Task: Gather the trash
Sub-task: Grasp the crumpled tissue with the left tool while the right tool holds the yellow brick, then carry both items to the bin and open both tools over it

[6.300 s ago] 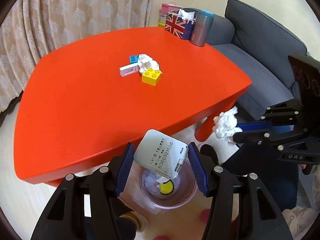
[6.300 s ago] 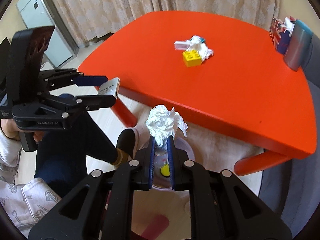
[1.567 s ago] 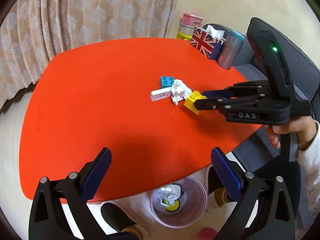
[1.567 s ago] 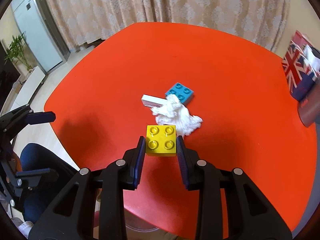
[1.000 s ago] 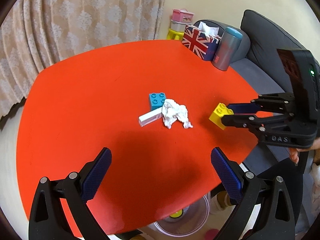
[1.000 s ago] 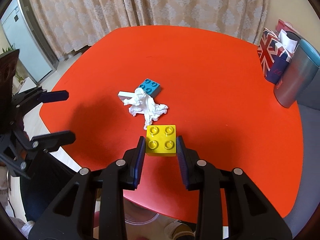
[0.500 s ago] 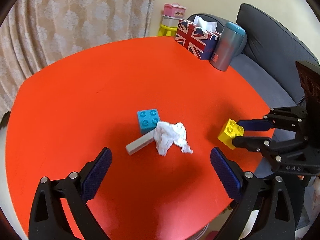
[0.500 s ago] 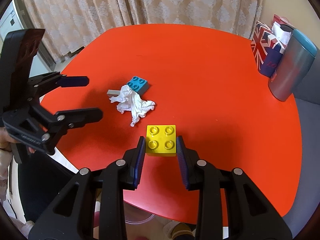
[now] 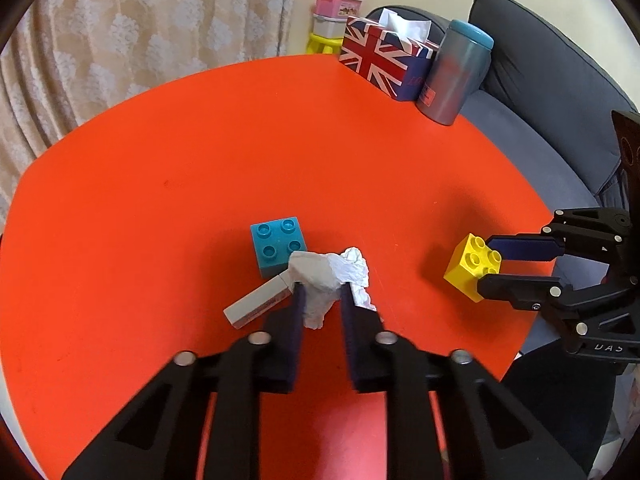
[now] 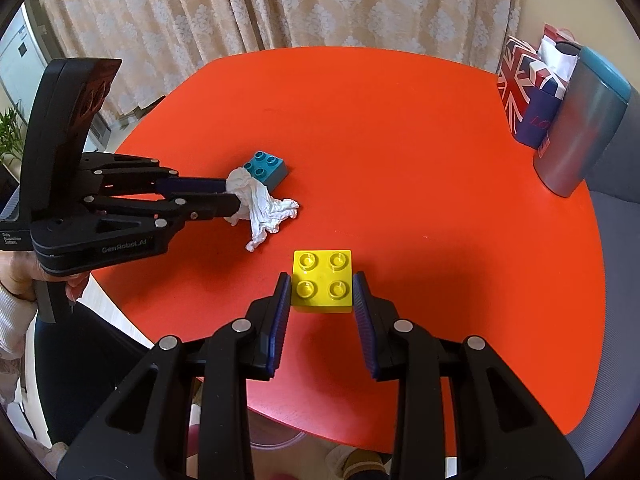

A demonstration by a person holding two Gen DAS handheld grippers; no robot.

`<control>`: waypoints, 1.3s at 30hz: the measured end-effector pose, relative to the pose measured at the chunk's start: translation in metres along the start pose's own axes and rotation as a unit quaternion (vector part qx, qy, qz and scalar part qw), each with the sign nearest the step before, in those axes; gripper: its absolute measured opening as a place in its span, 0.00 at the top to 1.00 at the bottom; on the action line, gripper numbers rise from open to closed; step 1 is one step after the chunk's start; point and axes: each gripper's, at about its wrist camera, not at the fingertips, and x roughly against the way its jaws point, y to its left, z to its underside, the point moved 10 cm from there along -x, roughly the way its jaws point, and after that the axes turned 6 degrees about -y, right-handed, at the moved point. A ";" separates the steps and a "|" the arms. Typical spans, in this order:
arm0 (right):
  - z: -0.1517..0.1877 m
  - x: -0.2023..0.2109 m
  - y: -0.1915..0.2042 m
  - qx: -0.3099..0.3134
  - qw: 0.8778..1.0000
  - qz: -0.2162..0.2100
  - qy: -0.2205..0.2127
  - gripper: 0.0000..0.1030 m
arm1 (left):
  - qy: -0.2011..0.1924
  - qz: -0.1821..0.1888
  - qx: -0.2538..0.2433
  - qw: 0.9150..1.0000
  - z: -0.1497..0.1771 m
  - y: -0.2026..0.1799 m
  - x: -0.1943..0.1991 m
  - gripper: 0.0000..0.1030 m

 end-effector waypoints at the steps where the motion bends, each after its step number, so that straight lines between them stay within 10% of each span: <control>1: 0.000 0.000 0.000 0.000 1.000 0.000 -0.001 0.70 | 0.000 0.000 0.000 1.000 0.000 0.000 0.001 0.93; 22: -0.010 0.049 0.033 0.019 0.999 -0.006 -0.045 0.70 | -0.033 -0.005 -0.013 0.999 0.021 -0.020 0.069 0.98; 39: 0.055 0.094 0.086 0.049 0.997 -0.032 -0.044 0.70 | -0.033 0.015 -0.024 0.999 0.095 -0.060 0.120 0.98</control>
